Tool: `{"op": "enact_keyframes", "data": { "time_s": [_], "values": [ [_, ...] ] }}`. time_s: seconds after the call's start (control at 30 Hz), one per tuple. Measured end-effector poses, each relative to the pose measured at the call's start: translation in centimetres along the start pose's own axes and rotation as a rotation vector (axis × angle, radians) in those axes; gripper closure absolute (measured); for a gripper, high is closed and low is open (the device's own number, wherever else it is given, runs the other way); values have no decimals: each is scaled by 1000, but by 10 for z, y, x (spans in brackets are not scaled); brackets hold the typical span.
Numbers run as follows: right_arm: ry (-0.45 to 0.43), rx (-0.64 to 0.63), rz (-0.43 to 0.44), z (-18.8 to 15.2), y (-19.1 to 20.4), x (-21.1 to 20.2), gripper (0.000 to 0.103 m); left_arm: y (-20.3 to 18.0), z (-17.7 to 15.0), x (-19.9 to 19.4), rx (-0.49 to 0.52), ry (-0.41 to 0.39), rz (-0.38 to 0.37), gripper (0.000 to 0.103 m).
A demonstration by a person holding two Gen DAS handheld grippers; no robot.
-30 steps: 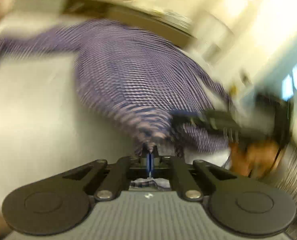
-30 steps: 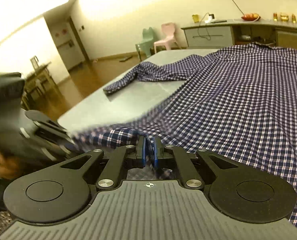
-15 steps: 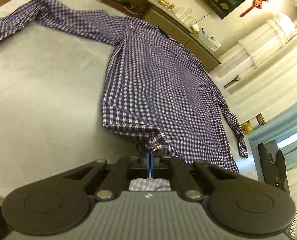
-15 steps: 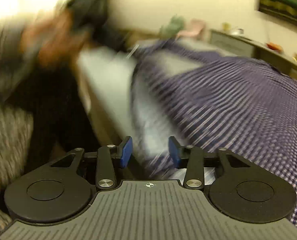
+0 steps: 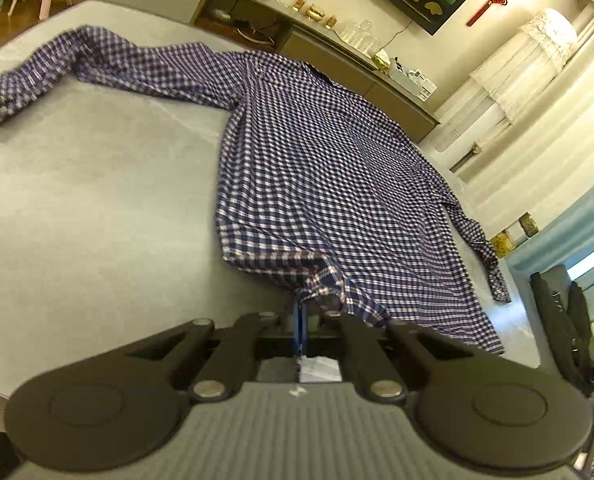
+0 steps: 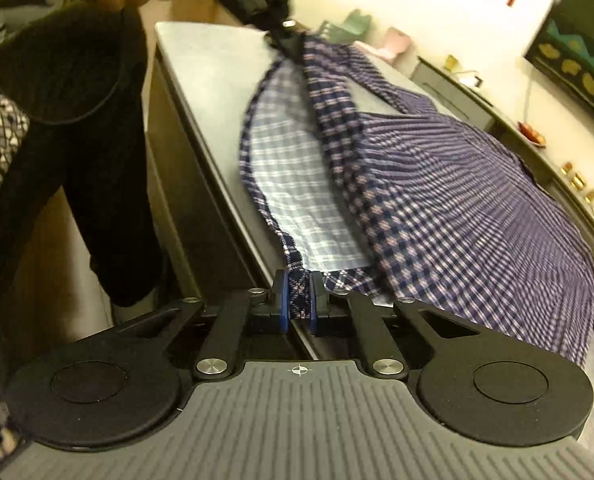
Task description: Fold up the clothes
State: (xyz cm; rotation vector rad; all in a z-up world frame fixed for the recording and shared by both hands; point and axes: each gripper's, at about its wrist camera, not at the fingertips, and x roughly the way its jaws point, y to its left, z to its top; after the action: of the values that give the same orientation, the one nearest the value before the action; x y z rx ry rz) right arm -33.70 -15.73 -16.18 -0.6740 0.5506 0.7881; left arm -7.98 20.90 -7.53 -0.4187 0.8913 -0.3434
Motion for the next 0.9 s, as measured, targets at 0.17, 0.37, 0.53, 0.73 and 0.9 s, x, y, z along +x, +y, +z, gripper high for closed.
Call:
{"op": "enact_keyframes", "data": {
  "time_s": [0.17, 0.37, 0.53, 0.73, 0.9],
  "values": [
    [31, 7, -5, -25, 17, -26, 98, -2, -13, -3, 60, 42, 56, 97],
    [-50, 104, 16, -43, 3, -69, 62, -21, -32, -27, 225, -22, 194, 75],
    [15, 104, -63, -67, -1, -85, 67, -62, -43, -36, 417, -109, 249, 75],
    [75, 89, -48, -58, 4, -77, 103, -139, -111, 11, 909, 9, 69, 56],
    [37, 119, -41, -56, 5, -92, 103, -168, -154, 71, 1149, 96, 46, 57]
  ]
}}
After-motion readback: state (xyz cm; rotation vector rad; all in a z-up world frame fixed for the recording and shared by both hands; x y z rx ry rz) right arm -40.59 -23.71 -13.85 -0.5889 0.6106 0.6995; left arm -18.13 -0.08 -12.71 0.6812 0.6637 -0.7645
